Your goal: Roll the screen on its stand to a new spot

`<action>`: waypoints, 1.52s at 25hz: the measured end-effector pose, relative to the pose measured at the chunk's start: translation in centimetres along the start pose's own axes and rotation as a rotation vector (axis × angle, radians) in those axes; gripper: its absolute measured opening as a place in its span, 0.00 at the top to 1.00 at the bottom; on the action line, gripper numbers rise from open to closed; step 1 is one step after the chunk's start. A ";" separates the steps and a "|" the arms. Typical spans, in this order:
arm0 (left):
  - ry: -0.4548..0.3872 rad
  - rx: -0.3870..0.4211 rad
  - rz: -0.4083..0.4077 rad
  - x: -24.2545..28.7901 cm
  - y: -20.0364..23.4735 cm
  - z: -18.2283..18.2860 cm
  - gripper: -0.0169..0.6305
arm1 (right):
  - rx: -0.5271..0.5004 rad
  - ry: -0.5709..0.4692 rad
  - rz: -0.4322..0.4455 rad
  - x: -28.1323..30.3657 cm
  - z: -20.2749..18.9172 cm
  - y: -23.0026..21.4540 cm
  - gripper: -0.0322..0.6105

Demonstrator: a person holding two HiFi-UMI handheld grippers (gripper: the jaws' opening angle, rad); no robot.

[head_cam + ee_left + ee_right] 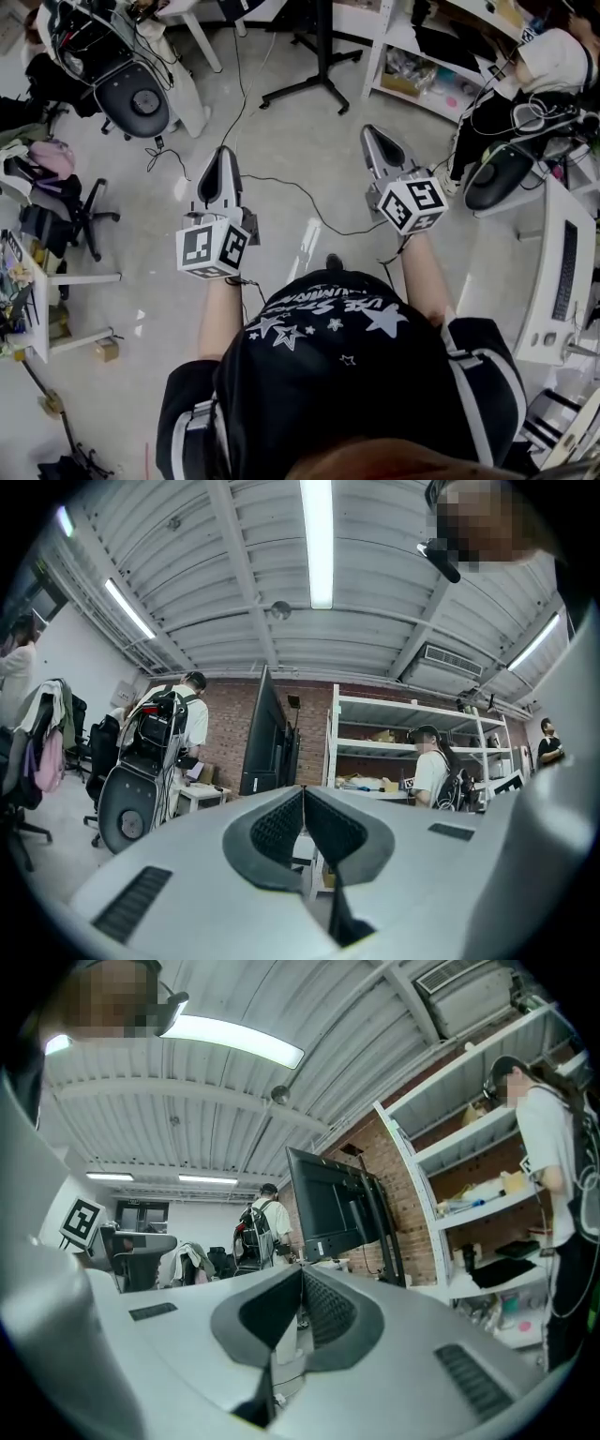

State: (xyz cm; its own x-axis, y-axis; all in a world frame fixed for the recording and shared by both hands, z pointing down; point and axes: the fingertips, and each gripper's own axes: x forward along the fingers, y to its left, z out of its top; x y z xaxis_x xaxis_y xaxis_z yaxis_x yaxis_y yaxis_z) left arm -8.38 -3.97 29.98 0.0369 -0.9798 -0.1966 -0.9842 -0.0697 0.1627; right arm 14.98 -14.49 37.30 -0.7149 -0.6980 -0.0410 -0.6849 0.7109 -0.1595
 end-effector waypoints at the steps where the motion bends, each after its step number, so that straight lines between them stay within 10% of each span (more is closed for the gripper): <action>1: -0.003 -0.001 0.004 0.8 -0.1 -0.1 0.95 | -0.001 0.006 0.003 0.4 0.0 -0.8 0.94; 16: 0.022 0.023 0.078 9.9 0.0 -2.4 0.95 | 0.036 0.041 0.077 8.6 -0.5 -8.5 0.94; 38: 0.022 -0.043 -0.076 31.1 13.4 -3.2 0.95 | 0.037 0.049 -0.032 29.9 0.8 -13.0 0.78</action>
State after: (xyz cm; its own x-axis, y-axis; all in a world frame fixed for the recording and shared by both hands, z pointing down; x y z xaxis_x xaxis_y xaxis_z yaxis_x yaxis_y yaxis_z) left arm -19.85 -35.95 29.18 0.1159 -0.9752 -0.1883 -0.9701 -0.1518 0.1893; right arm 2.66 -44.70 37.39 -0.6996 -0.7144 0.0132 -0.7023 0.6842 -0.1965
